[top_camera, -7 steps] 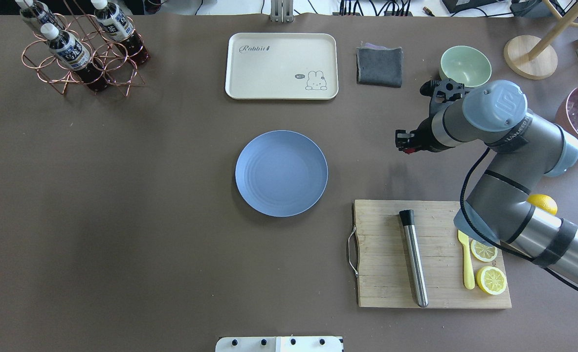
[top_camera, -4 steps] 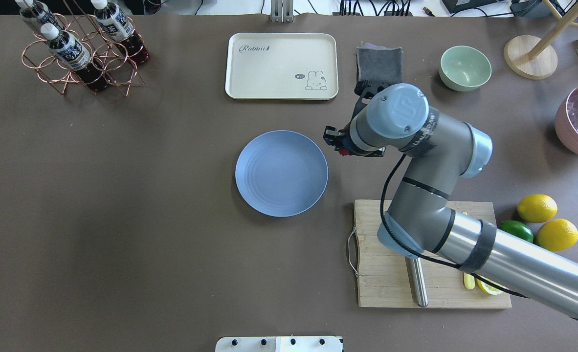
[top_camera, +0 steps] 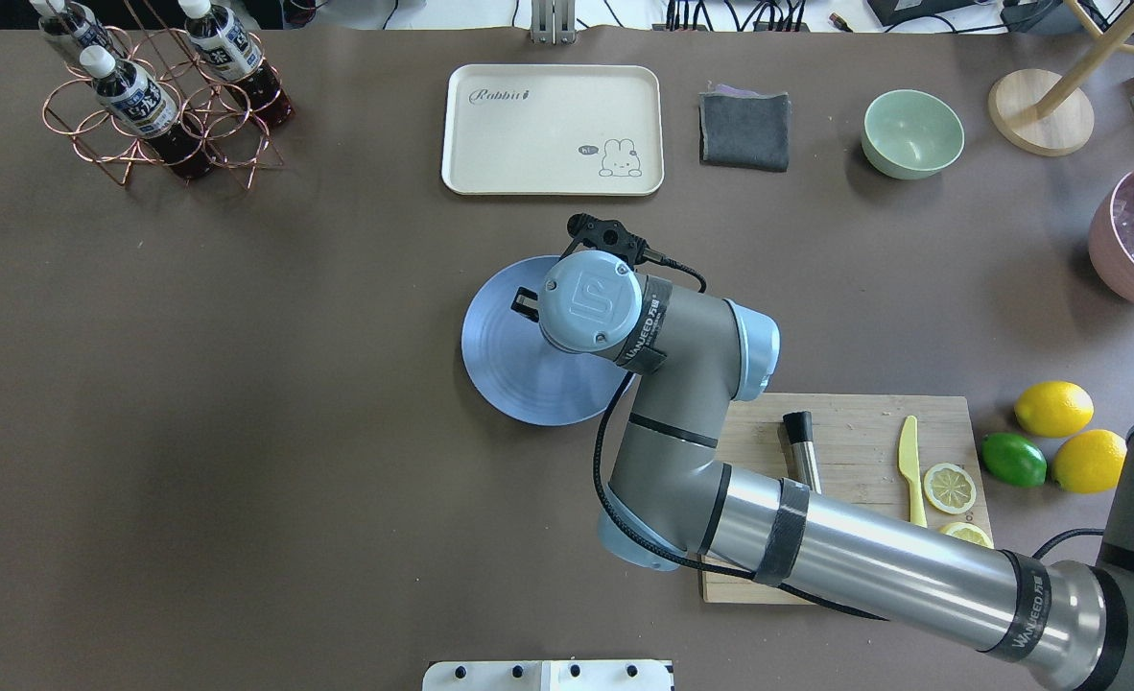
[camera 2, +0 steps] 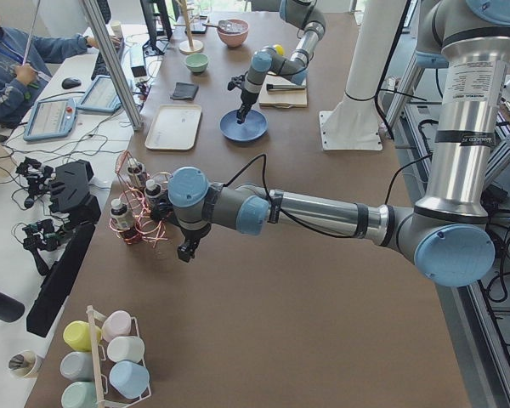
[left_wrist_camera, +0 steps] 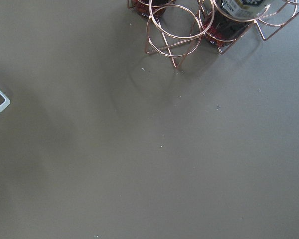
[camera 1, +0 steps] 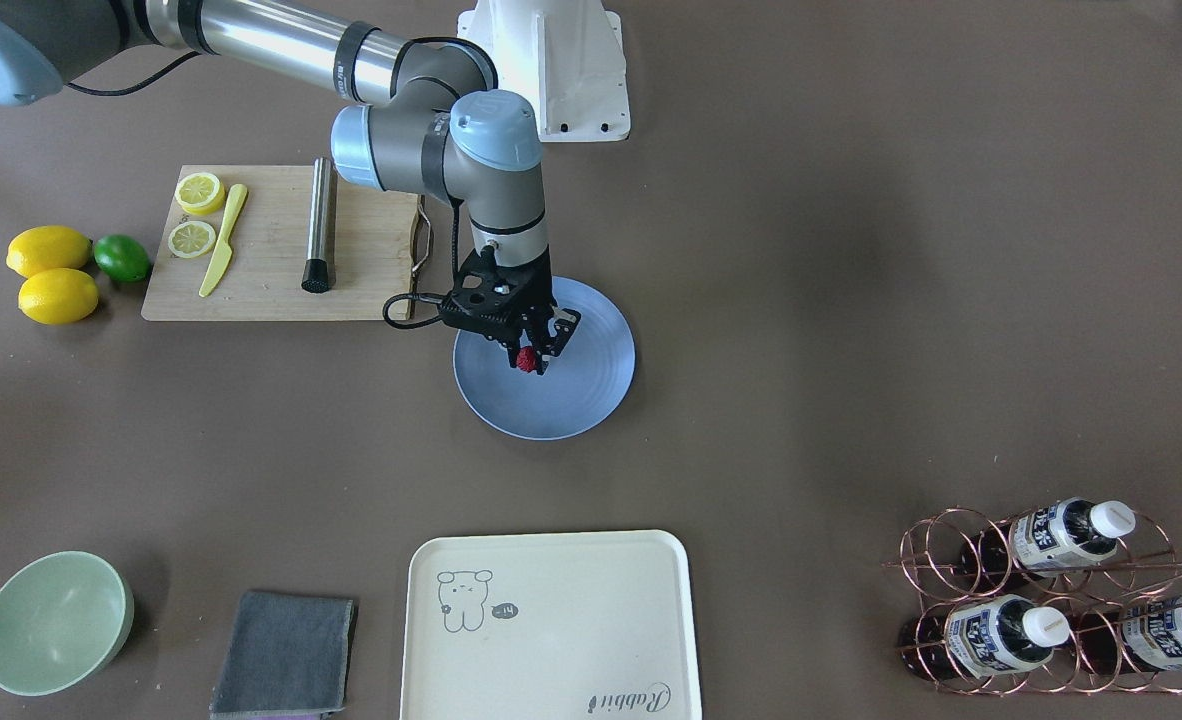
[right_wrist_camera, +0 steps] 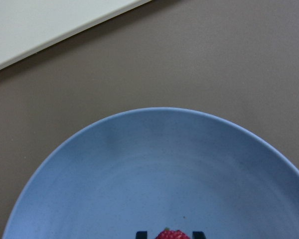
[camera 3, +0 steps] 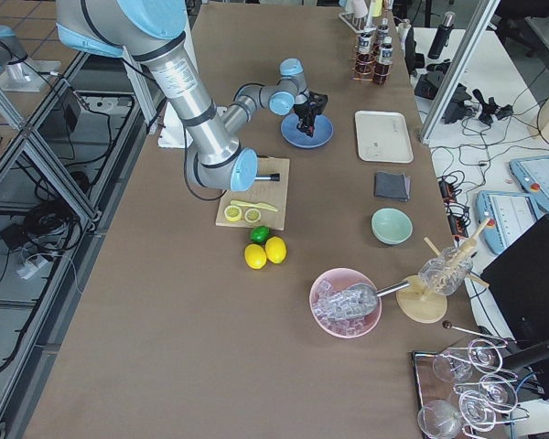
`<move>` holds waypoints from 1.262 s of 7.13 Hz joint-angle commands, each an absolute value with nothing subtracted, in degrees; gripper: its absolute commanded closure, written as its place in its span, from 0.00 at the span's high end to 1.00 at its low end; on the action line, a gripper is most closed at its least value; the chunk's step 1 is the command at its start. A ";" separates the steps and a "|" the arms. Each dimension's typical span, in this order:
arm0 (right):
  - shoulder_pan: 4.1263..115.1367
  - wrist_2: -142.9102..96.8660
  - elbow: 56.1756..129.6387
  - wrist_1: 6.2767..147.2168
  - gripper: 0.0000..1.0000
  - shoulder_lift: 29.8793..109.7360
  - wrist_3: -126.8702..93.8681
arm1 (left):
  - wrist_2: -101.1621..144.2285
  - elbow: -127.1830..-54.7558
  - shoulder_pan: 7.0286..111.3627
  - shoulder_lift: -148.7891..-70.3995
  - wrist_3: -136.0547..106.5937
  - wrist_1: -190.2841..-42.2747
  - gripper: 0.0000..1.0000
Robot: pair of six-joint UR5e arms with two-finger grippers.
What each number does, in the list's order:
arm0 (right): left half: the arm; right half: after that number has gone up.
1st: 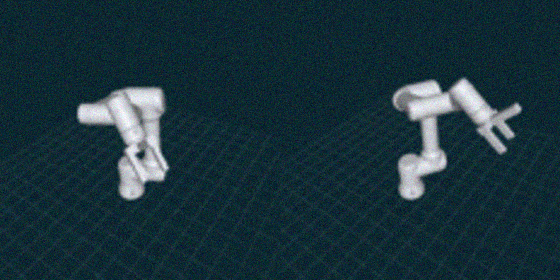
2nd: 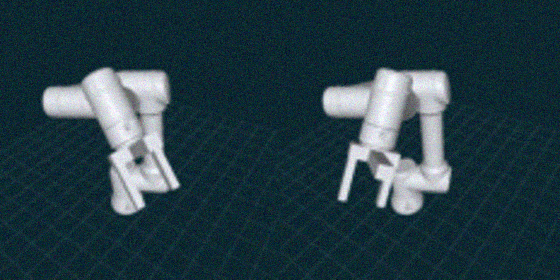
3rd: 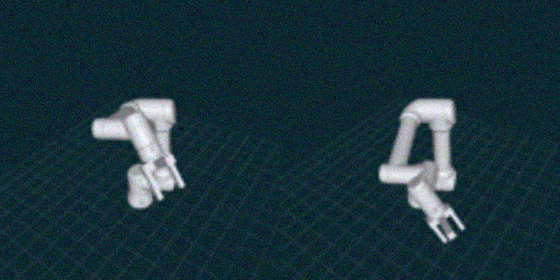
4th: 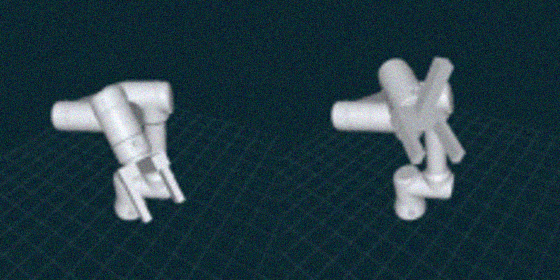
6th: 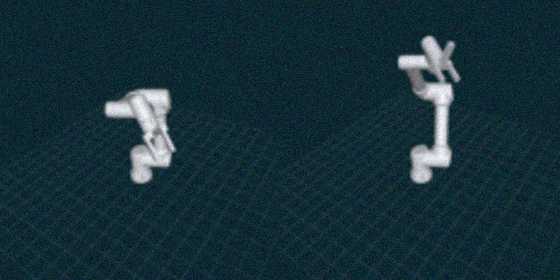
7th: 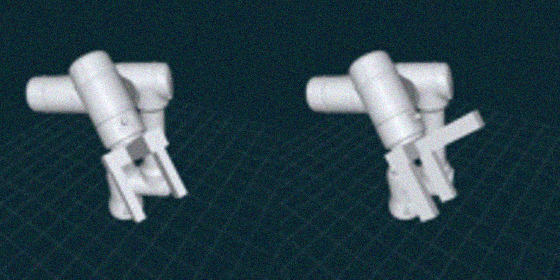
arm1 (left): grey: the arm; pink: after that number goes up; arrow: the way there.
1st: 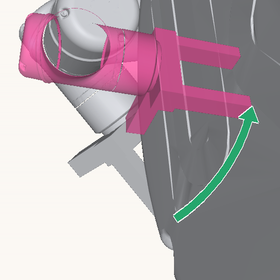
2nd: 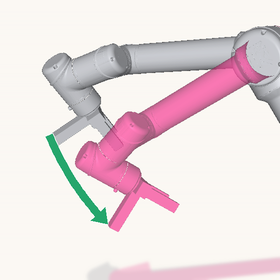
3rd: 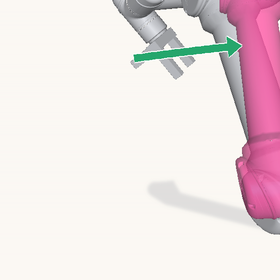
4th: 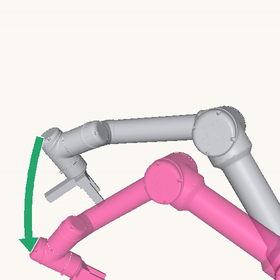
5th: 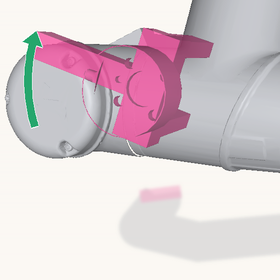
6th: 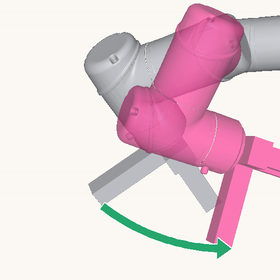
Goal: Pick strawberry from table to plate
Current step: 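Carry the strawberry with the right gripper over the blue plate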
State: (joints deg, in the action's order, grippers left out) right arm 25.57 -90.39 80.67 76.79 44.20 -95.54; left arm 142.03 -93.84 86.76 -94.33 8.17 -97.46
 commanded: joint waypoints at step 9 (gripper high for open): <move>26.44 -91.39 81.73 77.34 1.00 43.77 -93.60 | 146.85 -93.60 86.75 -93.52 8.17 -97.56 0.98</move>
